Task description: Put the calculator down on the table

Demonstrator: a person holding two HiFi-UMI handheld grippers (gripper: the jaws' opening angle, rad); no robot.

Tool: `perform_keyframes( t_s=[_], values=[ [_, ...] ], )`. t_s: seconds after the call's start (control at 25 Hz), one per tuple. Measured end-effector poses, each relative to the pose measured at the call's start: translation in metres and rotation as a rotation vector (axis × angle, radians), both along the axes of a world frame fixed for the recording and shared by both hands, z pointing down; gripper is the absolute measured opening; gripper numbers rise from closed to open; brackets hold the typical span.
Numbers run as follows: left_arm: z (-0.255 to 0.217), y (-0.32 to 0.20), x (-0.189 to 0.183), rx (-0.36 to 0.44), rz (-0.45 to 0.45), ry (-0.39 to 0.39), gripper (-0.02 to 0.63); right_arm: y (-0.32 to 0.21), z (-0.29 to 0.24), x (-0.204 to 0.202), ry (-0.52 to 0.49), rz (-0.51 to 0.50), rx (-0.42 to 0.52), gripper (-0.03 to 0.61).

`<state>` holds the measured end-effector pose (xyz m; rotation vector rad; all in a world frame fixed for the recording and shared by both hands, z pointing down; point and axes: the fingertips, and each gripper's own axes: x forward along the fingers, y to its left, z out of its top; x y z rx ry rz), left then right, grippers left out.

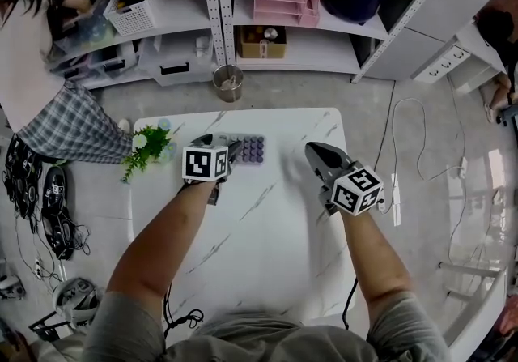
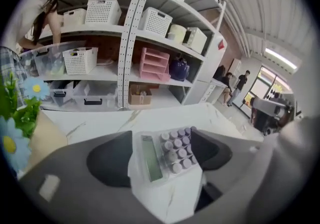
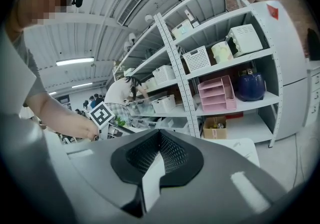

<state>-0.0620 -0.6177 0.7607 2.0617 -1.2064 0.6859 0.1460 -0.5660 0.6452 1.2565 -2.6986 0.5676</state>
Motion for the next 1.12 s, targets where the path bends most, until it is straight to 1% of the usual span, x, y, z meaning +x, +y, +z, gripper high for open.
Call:
perform_keyframes(
  t_s=[0.2, 0.44, 0.52, 0.6, 0.76, 0.92, 1.0, 1.12],
  values=[
    [-0.05, 0.004, -0.001, 0.097, 0.012, 0.107, 0.402, 0.005, -0.025, -0.002, 0.003, 0.006, 0.025, 0.003],
    [-0.133, 0.028, -0.005, 0.241, 0.044, 0.265, 0.396, 0.024, -0.07, -0.012, 0.008, 0.006, 0.063, 0.003],
    [-0.163, 0.043, -0.012, 0.293, 0.059, 0.317, 0.375, 0.033, -0.088, -0.017, 0.01, 0.009, 0.078, 0.003],
    [-0.193, 0.06, -0.02, 0.35, 0.082, 0.354, 0.345, 0.042, -0.106, -0.022, 0.018, 0.01, 0.093, 0.003],
    [-0.248, 0.096, -0.038, 0.451, 0.116, 0.411, 0.283, 0.06, -0.141, -0.033, 0.047, 0.015, 0.109, 0.003],
    [-0.289, 0.131, -0.061, 0.524, 0.152, 0.443, 0.227, 0.083, -0.172, -0.048, 0.07, 0.041, 0.129, 0.003],
    [-0.307, 0.153, -0.074, 0.554, 0.177, 0.447, 0.211, 0.099, -0.186, -0.058, 0.092, 0.052, 0.148, 0.003],
    [-0.332, 0.185, -0.091, 0.604, 0.229, 0.426, 0.174, 0.125, -0.208, -0.069, 0.107, 0.07, 0.174, 0.003]
  ],
)
